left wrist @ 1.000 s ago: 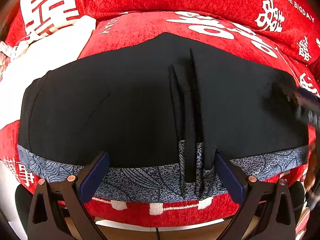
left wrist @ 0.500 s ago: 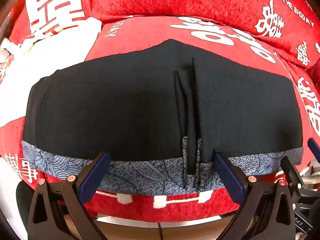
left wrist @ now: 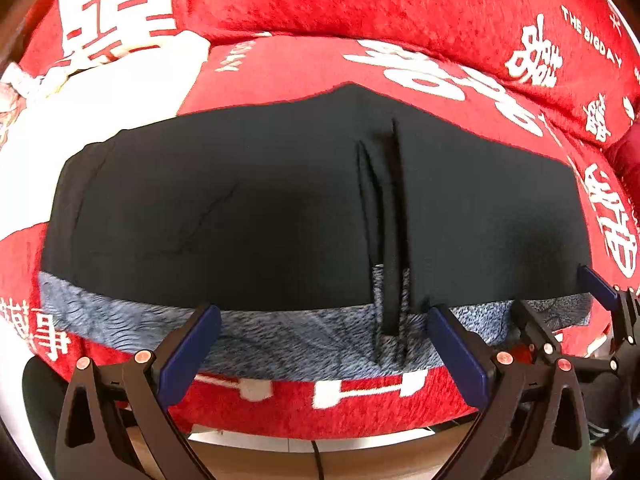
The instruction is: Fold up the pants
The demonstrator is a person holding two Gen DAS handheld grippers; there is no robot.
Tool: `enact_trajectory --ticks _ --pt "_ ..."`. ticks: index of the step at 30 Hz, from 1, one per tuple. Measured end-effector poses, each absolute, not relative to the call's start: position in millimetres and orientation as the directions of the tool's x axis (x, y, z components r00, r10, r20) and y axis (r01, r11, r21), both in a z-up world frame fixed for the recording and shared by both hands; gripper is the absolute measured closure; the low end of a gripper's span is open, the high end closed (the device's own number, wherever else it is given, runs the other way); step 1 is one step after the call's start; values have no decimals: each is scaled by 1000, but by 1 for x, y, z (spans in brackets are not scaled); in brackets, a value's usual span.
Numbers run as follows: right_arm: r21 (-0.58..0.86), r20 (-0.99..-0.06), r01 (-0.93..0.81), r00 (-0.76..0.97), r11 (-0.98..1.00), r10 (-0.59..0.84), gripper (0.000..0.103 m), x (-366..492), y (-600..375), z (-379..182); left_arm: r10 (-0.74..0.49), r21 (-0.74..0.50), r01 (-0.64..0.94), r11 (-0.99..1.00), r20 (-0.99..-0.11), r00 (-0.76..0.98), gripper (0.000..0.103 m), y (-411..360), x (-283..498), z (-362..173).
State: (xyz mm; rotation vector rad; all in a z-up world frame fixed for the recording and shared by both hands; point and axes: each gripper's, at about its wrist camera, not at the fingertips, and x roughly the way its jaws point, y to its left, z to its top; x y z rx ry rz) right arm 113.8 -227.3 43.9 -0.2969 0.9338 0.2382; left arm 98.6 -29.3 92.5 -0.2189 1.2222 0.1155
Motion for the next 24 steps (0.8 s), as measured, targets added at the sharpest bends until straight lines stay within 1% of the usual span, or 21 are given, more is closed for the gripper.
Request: enact_trajectory --ticks 3,5,7,9,10,11,13,14,17,18,20,21,24 --pt "-112 -794 -345 595 932 125 1 112 -219 59 -10 -108 -229 967 -919 393 0 -10 90 108" --pt "-112 -787 -365 601 924 142 1 114 -206 63 26 -92 -269 959 -913 407 0 9 87 110" --pt "-113 -794 -378 590 919 146 1 120 -190 59 59 -70 -311 948 -921 386 0 28 89 103" --pt "-96 -822 -410 547 907 160 1 126 -175 46 86 -39 -363 931 -943 322 0 49 91 85" --pt "-104 -855 -420 501 901 135 1 131 -166 34 84 -33 -369 929 -952 296 0 56 92 77" --pt "-112 -852 -408 508 906 123 1 131 -162 33 76 -31 -372 928 -961 267 0 61 92 68" --pt "-96 -844 -405 518 909 142 1 131 -158 43 -5 -115 -381 917 -961 278 0 75 87 63" --pt "-93 -832 -410 532 907 156 1 129 -155 52 -13 -129 -393 910 -959 284 0 81 83 65" --pt "-93 -799 -455 565 886 206 1 126 -139 70 11 -127 -407 905 -948 319 0 97 74 68" --pt "-83 -792 -489 561 868 240 1 128 -127 76 20 -117 -414 903 -950 312 0 101 72 64" --pt "-63 -798 -555 527 829 292 1 136 -103 80 -30 -160 -421 893 -954 299 0 109 71 50" --pt "-57 -801 -581 513 812 310 1 139 -94 81 -52 -186 -423 887 -950 309 0 112 70 48" --pt "-21 -818 -696 424 718 388 1 156 -50 81 -52 -186 -405 895 -946 319 0 112 67 55"
